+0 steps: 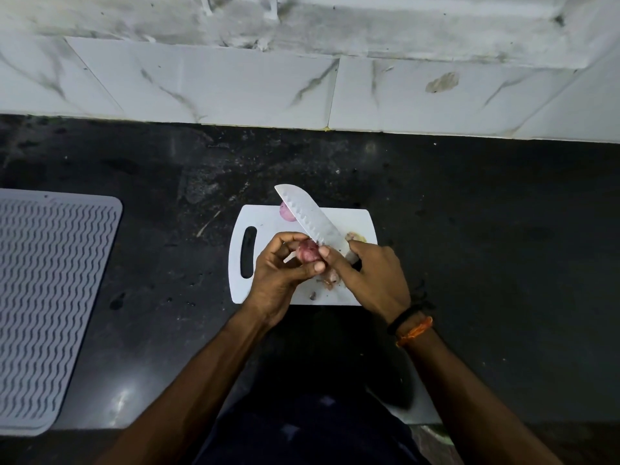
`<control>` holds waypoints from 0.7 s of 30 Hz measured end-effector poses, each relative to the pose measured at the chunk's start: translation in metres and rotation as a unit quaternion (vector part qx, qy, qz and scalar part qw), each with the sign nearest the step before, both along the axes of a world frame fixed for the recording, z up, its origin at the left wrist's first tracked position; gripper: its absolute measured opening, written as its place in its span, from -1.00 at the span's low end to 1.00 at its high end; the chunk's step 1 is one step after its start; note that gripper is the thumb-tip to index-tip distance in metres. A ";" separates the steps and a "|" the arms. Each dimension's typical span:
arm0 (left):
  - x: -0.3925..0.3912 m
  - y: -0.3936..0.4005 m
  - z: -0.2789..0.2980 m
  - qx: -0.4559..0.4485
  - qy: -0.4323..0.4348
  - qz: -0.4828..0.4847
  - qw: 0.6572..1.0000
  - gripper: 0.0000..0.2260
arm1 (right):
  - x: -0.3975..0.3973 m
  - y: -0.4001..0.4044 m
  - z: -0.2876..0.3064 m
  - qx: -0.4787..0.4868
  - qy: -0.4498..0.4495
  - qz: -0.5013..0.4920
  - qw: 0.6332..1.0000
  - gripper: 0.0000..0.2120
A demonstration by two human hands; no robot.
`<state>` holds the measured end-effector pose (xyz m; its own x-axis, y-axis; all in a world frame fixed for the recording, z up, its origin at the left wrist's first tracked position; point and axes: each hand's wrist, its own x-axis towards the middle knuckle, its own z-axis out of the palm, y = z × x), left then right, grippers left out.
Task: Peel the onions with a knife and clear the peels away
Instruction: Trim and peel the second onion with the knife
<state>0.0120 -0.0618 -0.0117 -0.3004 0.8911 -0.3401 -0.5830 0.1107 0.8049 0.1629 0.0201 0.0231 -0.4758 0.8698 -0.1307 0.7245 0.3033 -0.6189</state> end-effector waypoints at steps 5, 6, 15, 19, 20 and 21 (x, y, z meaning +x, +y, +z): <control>0.002 -0.001 -0.001 0.001 0.070 0.011 0.997 -0.56 | -0.004 0.001 0.000 -0.004 -0.017 -0.002 1.000 -0.46; 0.002 -0.002 0.001 -0.002 0.073 0.016 0.997 -0.57 | -0.006 0.002 0.002 -0.015 -0.014 -0.004 1.000 -0.48; 0.006 -0.010 0.007 -0.031 0.058 -0.019 0.998 -0.47 | -0.010 -0.003 0.011 -0.168 0.127 -0.046 0.977 -0.63; 0.007 -0.009 0.008 -0.046 0.048 -0.036 0.997 -0.34 | -0.008 -0.005 0.016 -0.260 0.196 -0.083 0.942 -0.65; 0.006 -0.008 0.009 -0.049 0.047 -0.034 0.997 -0.32 | -0.007 -0.005 0.017 -0.279 0.208 -0.090 0.933 -0.64; 0.006 -0.007 0.009 -0.053 0.048 -0.030 0.997 -0.30 | -0.006 -0.005 0.019 -0.299 0.219 -0.099 0.924 -0.62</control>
